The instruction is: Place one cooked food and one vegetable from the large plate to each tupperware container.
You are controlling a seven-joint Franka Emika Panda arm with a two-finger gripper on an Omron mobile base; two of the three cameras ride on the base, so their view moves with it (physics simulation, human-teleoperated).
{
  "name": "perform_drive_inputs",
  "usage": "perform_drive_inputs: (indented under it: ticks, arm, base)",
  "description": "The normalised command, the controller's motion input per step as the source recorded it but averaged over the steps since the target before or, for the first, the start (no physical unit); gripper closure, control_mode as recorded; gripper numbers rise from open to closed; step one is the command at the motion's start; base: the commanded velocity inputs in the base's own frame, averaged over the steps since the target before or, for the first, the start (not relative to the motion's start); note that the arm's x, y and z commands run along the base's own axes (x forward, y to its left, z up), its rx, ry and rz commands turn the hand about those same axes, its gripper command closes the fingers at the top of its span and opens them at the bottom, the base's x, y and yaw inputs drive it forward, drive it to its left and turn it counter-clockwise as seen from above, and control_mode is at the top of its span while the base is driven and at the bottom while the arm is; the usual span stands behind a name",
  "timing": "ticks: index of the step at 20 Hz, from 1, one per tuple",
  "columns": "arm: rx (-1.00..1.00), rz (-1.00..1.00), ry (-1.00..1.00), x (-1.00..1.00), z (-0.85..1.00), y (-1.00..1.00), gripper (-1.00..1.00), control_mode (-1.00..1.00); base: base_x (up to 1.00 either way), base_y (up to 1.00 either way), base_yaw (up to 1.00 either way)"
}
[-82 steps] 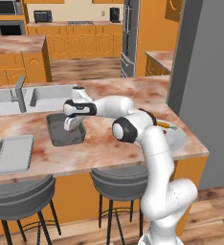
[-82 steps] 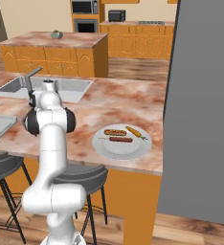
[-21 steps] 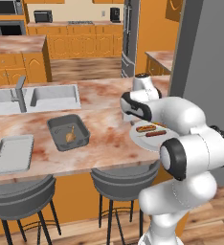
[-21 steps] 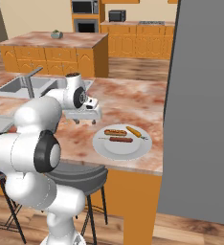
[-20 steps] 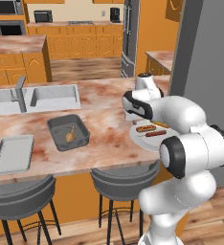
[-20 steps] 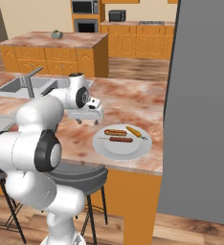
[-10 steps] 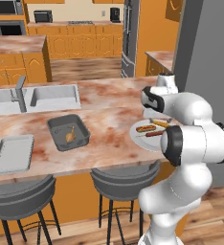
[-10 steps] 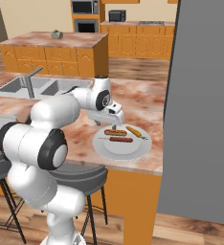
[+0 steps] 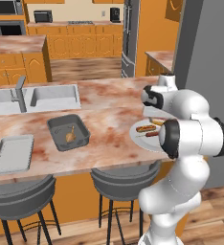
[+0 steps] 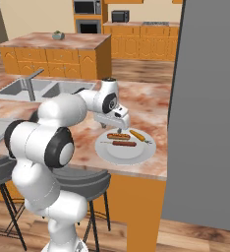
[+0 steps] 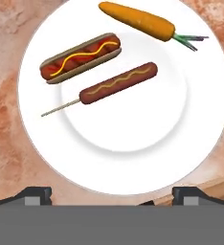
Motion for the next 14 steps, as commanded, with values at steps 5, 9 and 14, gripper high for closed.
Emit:
perform_drive_inputs:
  ticks: [5,9,14]
  arm:
    - [0.0,0.42,0.0,0.29,-0.23,-0.01,-1.0,-1.0]
    - [0.0,0.49,0.0,0.27,-0.14,-0.01,-1.0,-1.0]
    - [-0.05,0.43,-0.06,0.05,-0.07,0.0,-1.0,-1.0]
  base:
    - [0.0,0.0,0.0]
    - [0.0,0.0,0.0]
    - [0.0,0.0,0.0]
